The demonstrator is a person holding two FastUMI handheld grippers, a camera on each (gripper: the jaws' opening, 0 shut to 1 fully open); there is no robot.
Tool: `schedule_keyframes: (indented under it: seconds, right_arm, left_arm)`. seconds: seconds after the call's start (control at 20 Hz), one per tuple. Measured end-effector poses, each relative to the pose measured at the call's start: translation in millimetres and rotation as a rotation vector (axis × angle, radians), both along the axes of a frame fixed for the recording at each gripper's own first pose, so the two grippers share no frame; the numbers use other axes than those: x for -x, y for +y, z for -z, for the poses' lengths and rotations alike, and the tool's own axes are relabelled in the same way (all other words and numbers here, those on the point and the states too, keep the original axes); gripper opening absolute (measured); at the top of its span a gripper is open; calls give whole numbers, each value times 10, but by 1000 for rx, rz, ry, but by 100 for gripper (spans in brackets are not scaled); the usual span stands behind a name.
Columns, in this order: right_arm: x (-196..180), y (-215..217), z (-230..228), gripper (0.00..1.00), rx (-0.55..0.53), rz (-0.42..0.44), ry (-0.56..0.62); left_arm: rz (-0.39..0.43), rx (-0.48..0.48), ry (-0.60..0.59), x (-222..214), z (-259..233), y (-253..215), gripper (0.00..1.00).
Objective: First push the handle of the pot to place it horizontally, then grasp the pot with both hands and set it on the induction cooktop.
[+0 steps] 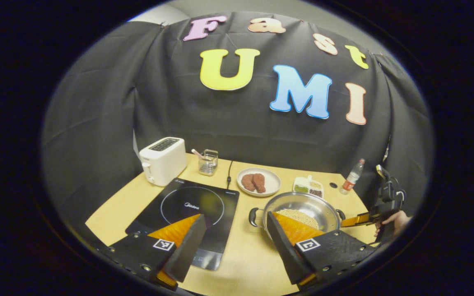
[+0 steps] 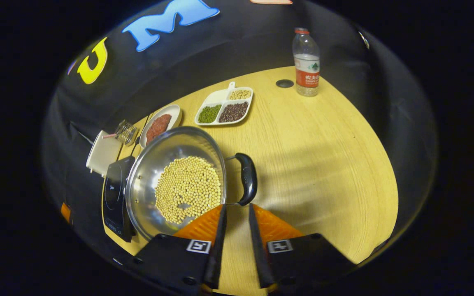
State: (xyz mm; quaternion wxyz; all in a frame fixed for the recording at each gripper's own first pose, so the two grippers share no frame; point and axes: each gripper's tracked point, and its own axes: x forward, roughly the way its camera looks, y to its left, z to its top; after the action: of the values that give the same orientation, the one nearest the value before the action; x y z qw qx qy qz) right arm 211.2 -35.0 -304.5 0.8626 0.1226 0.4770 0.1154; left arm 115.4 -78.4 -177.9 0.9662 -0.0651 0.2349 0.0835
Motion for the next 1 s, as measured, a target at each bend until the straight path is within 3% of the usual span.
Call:
schedule_keyframes:
  seconds: [0.05, 0.15, 0.2, 0.3, 0.35, 0.6, 0.8, 1.0]
  right_arm:
    - [-20, -17, -108, 41, -31, 28, -7]
    - [-55, -54, -308, 84, -82, 61, -22]
    - [-104, -74, -375, 97, -96, 67, -33]
    - [-202, -51, -481, 93, -129, 66, -62]
    - [-258, -10, -499, 98, -143, 63, -68]
    - [-496, 108, -335, 98, -145, 48, -57]
    - [-628, 133, -42, 98, -94, 23, -42]
    - [-720, 194, 159, 98, -85, 15, -19]
  left_arm:
    - [20, 9, 6, -150, 59, 16, 89]
    - [79, 48, 33, -386, 132, -36, 89]
    - [112, 66, 45, -487, 164, -75, 89]
    - [171, 103, 73, -703, 276, -159, 89]
    - [194, 125, 86, -822, 360, -197, 89]
    - [286, 191, 192, -1249, 928, -299, 89]
    - [342, 142, 232, -1497, 1331, -365, 91]
    - [360, 172, 251, -1672, 1563, -470, 92]
